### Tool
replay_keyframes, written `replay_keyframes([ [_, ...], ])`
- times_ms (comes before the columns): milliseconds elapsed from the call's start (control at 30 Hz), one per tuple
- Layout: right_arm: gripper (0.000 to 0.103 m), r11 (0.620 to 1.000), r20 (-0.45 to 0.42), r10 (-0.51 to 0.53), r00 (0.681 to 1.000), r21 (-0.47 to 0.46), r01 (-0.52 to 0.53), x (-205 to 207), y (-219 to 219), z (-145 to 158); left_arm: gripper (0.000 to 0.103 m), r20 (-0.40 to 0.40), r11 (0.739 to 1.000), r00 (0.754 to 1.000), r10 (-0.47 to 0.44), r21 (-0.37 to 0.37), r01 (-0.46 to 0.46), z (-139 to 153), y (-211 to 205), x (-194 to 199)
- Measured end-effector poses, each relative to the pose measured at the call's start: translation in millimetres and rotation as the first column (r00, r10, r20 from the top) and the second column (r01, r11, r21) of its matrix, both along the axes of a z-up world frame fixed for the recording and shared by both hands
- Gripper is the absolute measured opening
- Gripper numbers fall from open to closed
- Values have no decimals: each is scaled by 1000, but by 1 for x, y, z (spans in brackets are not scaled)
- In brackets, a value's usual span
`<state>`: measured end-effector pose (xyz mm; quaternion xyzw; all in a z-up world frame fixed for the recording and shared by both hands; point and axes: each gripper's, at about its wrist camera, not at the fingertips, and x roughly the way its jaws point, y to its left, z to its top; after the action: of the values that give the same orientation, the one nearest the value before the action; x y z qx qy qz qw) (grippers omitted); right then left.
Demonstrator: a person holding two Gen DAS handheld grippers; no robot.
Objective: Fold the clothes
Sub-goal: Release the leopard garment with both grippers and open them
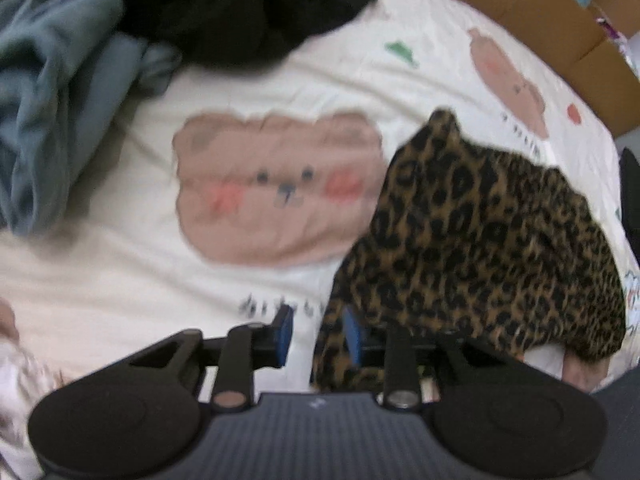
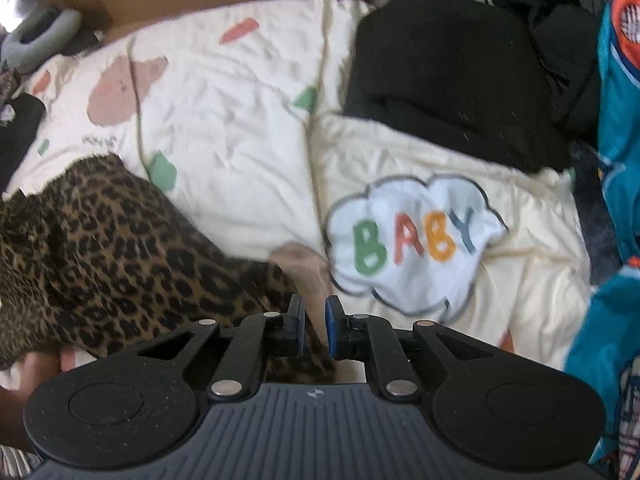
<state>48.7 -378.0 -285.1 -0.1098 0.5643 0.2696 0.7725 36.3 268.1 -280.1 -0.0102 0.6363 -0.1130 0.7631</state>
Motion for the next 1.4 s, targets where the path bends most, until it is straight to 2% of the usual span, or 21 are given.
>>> replay_keyframes([
  [267, 12, 995, 24, 60, 998, 75, -62, 18, 44, -1, 37, 85, 998, 995, -45, -41, 48, 7, -31, 44],
  [400, 24, 989, 35, 77, 996, 123, -81, 25, 66, -2, 42, 124, 995, 990, -64, -63, 72, 8, -50, 66],
  [533, 24, 980, 46, 122, 992, 151, -127, 28, 91, -4, 43, 161, 990, 982, -96, -83, 110, 5, -74, 85],
  [633, 24, 974, 41, 148, 988, 165, -152, 30, 107, -10, 48, 182, 985, 976, -117, -103, 138, 0, -93, 96],
  [667, 24, 972, 36, 156, 987, 170, -159, 30, 113, -12, 51, 184, 984, 975, -124, -104, 145, -2, -99, 99],
  [900, 24, 954, 26, 234, 972, 186, -235, 26, 155, -28, 54, 169, 967, 963, -212, -109, 232, -28, -135, 115],
  [1167, 25, 933, -1, 301, 954, 206, -295, 28, 200, -50, 54, 126, 958, 955, -269, -67, 278, -57, -141, 119],
  [1267, 25, 927, -4, 324, 946, 200, -317, 27, 214, -58, 51, 112, 959, 957, -266, -73, 275, -63, -136, 117],
  [1333, 27, 922, -9, 338, 941, 202, -329, 27, 221, -61, 43, 98, 956, 956, -278, -72, 285, -66, -133, 116],
  [1367, 27, 920, -11, 344, 939, 204, -335, 26, 223, -62, 34, 91, 954, 954, -286, -71, 293, -68, -132, 115],
  [1400, 29, 917, -11, 350, 937, 206, -341, 26, 225, -63, 19, 89, 953, 953, -291, -59, 296, -68, -130, 113],
])
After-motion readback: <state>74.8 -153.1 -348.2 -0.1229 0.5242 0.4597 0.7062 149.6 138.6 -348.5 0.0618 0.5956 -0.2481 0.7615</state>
